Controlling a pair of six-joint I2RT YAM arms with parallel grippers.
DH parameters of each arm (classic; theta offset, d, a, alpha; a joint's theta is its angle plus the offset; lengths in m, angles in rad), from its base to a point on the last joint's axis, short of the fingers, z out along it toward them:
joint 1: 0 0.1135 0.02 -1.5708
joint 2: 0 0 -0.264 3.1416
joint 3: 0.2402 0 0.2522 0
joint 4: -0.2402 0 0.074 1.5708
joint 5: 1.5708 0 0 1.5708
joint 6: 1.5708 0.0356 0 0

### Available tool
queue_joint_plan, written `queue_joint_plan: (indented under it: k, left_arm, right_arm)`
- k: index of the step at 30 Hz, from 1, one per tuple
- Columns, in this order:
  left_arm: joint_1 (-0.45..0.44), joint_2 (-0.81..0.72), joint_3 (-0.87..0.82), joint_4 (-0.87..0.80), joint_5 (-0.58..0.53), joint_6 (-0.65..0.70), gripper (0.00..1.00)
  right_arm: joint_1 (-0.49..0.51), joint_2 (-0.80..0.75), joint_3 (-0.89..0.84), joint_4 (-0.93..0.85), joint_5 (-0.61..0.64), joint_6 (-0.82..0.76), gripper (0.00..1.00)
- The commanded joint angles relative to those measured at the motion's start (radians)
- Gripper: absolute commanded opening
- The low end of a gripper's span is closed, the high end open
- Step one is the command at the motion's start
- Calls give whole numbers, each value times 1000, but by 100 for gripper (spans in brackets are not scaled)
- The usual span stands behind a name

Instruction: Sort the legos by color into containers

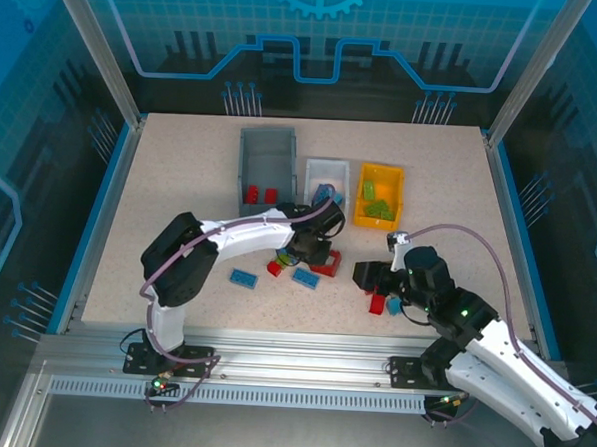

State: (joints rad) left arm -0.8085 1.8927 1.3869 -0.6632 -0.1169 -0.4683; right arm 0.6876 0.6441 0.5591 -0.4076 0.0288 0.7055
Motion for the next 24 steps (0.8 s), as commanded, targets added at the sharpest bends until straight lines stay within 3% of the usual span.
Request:
queue_joint_plan:
  k: [1,6,14,24]
  left_arm:
    - [73,-139,87,-123,-90,-18,9]
    - [244,-180,165,-189,-103,23,10]
    - [474,-6,368,-165,-139,78,10]
    - [508,317,709,-190,-224,103,10]
  right_arm:
    - [50,66,77,47,7,-89,57]
    - [148,225,195,134,92,-201,59]
    - [195,436,314,353,197,-254,62]
    - [201,550,401,342,239,-221,63]
